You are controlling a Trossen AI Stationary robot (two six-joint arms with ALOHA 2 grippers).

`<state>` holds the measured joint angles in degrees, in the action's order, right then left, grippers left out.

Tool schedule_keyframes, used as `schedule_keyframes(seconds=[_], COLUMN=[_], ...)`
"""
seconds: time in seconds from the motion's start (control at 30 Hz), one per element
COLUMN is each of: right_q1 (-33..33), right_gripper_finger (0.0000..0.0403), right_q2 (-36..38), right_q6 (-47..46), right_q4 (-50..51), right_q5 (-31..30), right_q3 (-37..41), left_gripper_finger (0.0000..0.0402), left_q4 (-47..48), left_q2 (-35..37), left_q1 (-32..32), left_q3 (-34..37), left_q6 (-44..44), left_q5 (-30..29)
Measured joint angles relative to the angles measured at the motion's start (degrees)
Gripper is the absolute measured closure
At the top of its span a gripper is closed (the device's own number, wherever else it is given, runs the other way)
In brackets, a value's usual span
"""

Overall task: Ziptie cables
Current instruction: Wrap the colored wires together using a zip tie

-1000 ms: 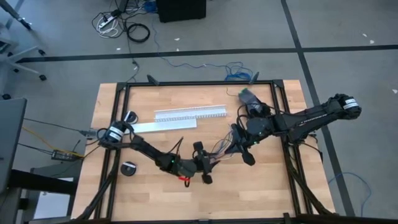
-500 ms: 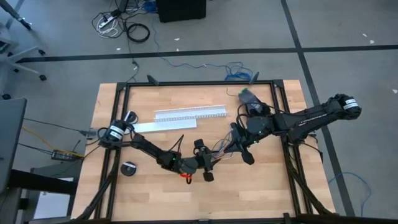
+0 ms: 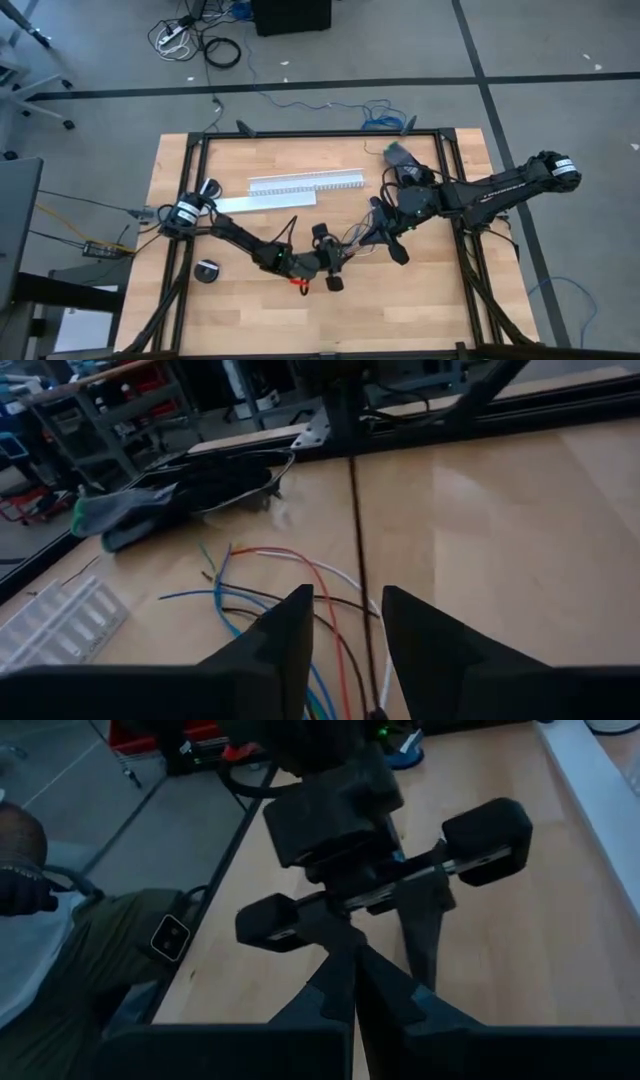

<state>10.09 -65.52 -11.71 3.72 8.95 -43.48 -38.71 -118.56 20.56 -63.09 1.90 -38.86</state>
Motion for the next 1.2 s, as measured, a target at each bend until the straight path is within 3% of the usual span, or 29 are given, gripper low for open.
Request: schedule_keyframes(seconds=[0.8,1.2], right_q1=[0.0,-0.5], right_gripper_finger=[0.0403,0.0403], right_q2=[0.0,1.6], right_q6=[0.7,1.4], right_q4=[-0.3,0.4], right_q5=[-0.3,-0.7], right_q3=[0.0,0.0], left_gripper_finger=[0.0386,0.0392], left_q4=[1.6,4.2], left_q2=[0.0,0.0], left_q1=[-0.3,-0.3], left_q3=[0.0,0.0], left_q6=[0.0,-1.0], left_q5=[0.1,0.1])
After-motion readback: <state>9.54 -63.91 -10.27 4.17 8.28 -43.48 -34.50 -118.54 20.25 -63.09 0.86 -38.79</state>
